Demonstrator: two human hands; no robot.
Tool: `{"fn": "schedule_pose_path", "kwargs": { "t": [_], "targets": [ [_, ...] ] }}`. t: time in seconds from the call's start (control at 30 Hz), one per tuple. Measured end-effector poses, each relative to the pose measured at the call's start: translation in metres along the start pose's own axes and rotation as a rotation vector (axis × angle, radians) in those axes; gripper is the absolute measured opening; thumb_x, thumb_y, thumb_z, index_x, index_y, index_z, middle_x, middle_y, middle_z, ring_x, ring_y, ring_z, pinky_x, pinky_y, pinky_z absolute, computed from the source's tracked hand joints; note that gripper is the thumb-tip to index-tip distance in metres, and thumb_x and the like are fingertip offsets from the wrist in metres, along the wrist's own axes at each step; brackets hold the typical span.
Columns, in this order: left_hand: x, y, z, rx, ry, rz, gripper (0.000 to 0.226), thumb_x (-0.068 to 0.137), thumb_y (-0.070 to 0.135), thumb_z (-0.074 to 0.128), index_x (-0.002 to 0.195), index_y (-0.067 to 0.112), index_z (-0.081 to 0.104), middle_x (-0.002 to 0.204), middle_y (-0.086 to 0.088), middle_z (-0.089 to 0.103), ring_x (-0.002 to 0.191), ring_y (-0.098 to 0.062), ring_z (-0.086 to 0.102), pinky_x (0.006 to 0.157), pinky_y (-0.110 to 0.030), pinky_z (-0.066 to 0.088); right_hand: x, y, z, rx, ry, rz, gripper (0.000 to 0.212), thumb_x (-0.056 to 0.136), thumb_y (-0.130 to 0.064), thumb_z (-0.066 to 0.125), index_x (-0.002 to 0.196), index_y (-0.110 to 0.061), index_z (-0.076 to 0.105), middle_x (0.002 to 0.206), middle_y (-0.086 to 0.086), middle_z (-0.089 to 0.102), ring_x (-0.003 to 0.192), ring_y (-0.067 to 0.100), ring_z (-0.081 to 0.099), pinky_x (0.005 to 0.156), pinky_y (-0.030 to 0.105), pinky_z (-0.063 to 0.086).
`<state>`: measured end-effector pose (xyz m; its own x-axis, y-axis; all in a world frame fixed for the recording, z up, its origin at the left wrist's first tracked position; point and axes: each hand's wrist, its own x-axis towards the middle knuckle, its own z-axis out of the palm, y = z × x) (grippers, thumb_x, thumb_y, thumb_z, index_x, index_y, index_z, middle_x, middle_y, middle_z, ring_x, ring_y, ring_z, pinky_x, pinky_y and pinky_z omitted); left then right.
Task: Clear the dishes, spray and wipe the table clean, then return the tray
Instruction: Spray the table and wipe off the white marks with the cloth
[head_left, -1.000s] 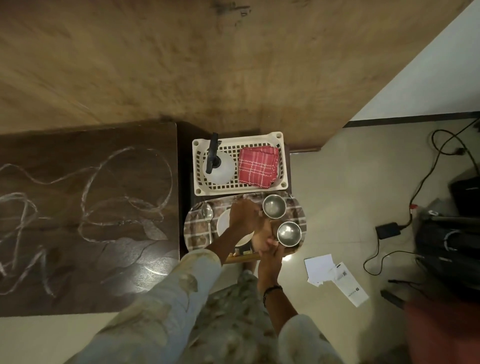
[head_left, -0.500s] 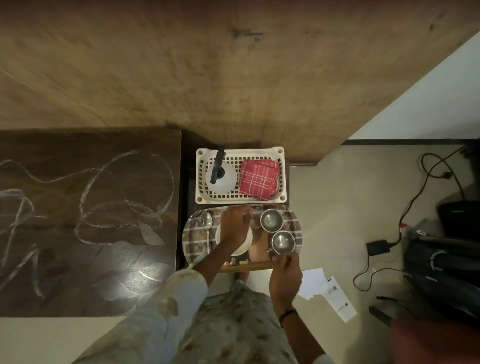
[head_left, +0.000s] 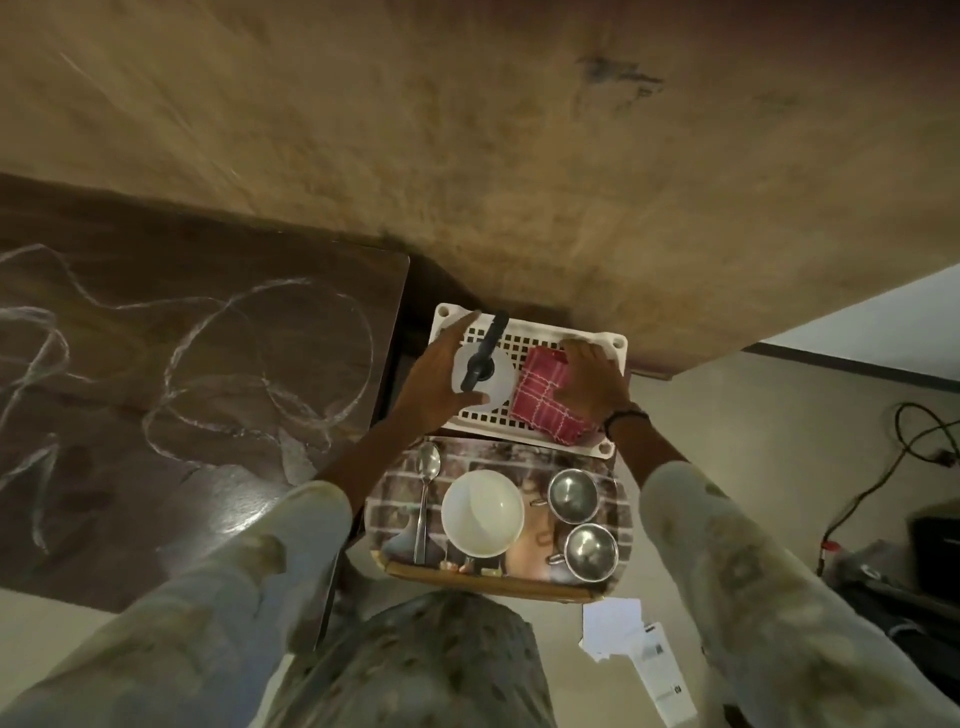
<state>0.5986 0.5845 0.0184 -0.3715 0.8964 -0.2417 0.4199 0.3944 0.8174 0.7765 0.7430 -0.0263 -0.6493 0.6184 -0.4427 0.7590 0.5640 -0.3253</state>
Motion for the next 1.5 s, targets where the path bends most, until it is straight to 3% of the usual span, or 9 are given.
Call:
{"fn": "schedule_pose_path", "kwargs": {
  "t": [0.17,0.33,0.57,0.73,0.9,1.03,1.23,1.37,1.5],
  "targets": [
    [0.023,-0.001,0.006,-0.059,-0.149,0.175,0.096,0.07,0.023,0.081,0.146,0.009,0.025,0.148,-0.001,0.036,0.13,-0.024,0.045,0.108,-0.035,0.04,0.02,0.005,-0.006,-0.089,-0.053,-0.012,0.075,0.071,-0.034,0.078,0.134,-0.01,0.043,0.138,0.013,0.045,0.128,0.033,0.038,0.107,0.042,0.027],
    [0.025,-0.003,0.015,-0.137,-0.127,0.107,0.076,0.077,0.008,0.074,0.14,0.009,0.032,0.12,-0.019,0.061,0.109,-0.035,0.06,0.087,0.0,0.039,0.023,0.001,-0.011,-0.197,-0.099,-0.004,0.064,0.072,-0.041,0.077,0.128,-0.015,0.056,0.138,0.012,0.043,0.13,0.032,0.033,0.107,0.048,0.025],
    [0.015,0.004,0.014,-0.157,-0.068,0.046,0.057,0.083,-0.007,0.06,0.135,-0.005,0.038,0.073,0.009,0.056,0.068,0.01,0.058,0.073,-0.004,0.042,0.003,-0.004,-0.027,-0.019,-0.115,-0.123,0.061,0.074,-0.033,0.077,0.126,-0.009,0.057,0.132,0.006,0.048,0.116,0.025,0.05,0.097,0.04,0.044],
    [-0.014,0.018,-0.008,-0.273,-0.012,0.081,0.064,0.08,-0.006,0.061,0.135,0.015,0.037,0.111,0.002,0.054,0.095,0.007,0.062,0.079,-0.007,0.045,-0.036,-0.021,-0.046,0.239,0.029,-0.05,0.042,0.076,-0.033,0.075,0.112,-0.016,0.063,0.103,0.004,0.069,0.091,0.021,0.065,0.078,0.033,0.053],
    [-0.056,0.023,-0.051,-0.334,0.151,0.071,0.058,0.078,-0.014,0.061,0.131,0.001,0.044,0.095,0.009,0.061,0.08,0.006,0.062,0.077,-0.009,0.049,-0.082,-0.079,-0.051,0.777,0.186,0.132,0.043,0.083,-0.02,0.072,0.124,-0.011,0.06,0.115,0.007,0.067,0.103,0.02,0.064,0.097,0.04,0.05],
    [-0.11,0.015,-0.095,-0.321,0.212,0.032,0.056,0.072,-0.004,0.07,0.121,-0.017,0.047,0.069,-0.023,0.062,0.067,-0.033,0.065,0.072,-0.035,0.056,-0.123,-0.146,-0.036,1.104,0.122,0.203,0.04,0.087,-0.021,0.066,0.126,-0.019,0.056,0.116,0.003,0.067,0.102,0.021,0.066,0.093,0.048,0.053],
    [-0.228,-0.041,-0.138,-0.378,0.234,-0.122,0.03,0.074,-0.009,0.062,0.103,-0.014,0.055,0.064,-0.005,0.053,0.053,-0.005,0.053,0.064,-0.028,0.048,-0.189,-0.251,0.039,1.558,0.043,0.344,0.033,0.093,-0.017,0.057,0.125,-0.022,0.052,0.114,0.009,0.067,0.099,0.027,0.068,0.082,0.047,0.057],
    [-0.31,-0.093,-0.147,-0.373,0.151,-0.111,0.036,0.072,0.002,0.062,0.104,0.018,0.057,0.069,0.003,0.058,0.053,0.004,0.053,0.061,-0.015,0.044,-0.218,-0.297,0.103,1.498,0.072,0.419,0.036,0.092,-0.019,0.059,0.128,-0.021,0.052,0.115,0.006,0.067,0.098,0.022,0.068,0.076,0.037,0.058],
    [-0.366,-0.148,-0.134,-0.393,0.074,-0.193,0.033,0.073,0.014,0.066,0.105,0.008,0.061,0.09,0.012,0.068,0.07,0.006,0.062,0.069,-0.009,0.046,-0.232,-0.32,0.148,1.358,0.097,0.401,0.035,0.093,-0.014,0.057,0.128,-0.014,0.052,0.118,0.005,0.063,0.107,0.023,0.063,0.083,0.033,0.054]
  ]
}}
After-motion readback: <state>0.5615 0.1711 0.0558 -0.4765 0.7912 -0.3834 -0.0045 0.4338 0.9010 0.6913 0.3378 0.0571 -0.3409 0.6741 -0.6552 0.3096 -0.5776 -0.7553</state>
